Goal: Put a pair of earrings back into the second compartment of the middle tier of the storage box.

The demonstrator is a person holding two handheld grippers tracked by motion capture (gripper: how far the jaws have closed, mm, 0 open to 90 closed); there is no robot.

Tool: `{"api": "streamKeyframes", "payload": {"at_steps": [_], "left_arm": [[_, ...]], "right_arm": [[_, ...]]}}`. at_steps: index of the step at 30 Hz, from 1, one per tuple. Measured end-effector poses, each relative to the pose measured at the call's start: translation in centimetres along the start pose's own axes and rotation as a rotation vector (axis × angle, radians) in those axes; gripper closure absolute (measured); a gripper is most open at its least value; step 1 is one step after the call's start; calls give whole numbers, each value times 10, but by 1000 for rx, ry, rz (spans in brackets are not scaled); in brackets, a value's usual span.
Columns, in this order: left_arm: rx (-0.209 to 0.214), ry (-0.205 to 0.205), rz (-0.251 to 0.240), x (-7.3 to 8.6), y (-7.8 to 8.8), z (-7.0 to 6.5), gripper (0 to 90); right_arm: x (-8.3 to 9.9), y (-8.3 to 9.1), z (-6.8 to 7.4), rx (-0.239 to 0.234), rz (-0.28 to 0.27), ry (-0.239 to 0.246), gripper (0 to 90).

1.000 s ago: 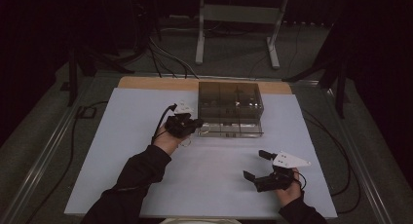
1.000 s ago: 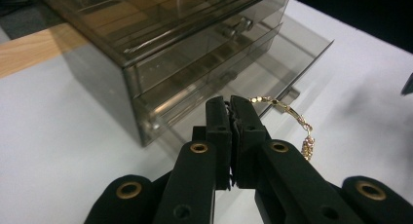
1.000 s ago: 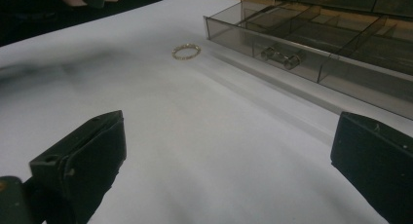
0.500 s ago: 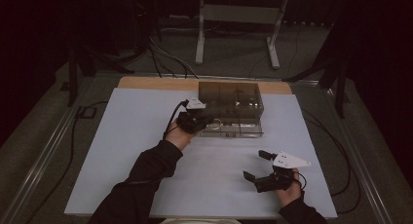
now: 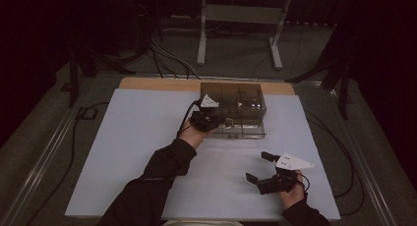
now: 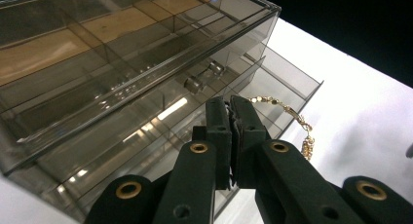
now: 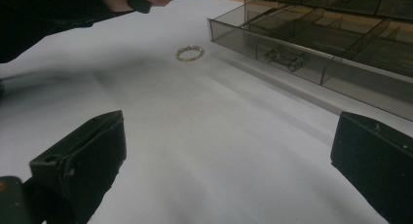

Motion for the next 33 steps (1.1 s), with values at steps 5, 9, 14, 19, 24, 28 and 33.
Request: {"api": "streamKeyframes", "payload": {"at_steps": [5,9,14,19,24,28,33], "left_arm": [[-3,13,11,0,-12,-2,890],[-19,30,-10,-3,-19,-3,889],[-35,69,-10,-3,-29,-1,886],[-14,65,-8,0,-29,-6,676],[27,35,-26,1,-18,-13,484],[55,27,-42,2,-8,-14,418],[60,13,-48,5,3,-14,354]], "right_arm": [[0,0,0,-3,0,1,0],[0,1,0,-3,0,0,0],[0,1,1,-4,3,0,0],[1,1,1,-7,7,2,0],[1,0,1,-7,8,2,0],[0,0,2,-7,5,2,0],[0,0,1,-1,6,-2,0]]}}
Point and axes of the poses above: each handheld gripper's, and its own axes: y roughly backward along the jaws, x roughly out of its underside, z roughly to its left, the point moved 7 cm from there along -y, roughly forward along the jaws, and after that the axes turned 8 degrees about z, right-handed, at the moved point
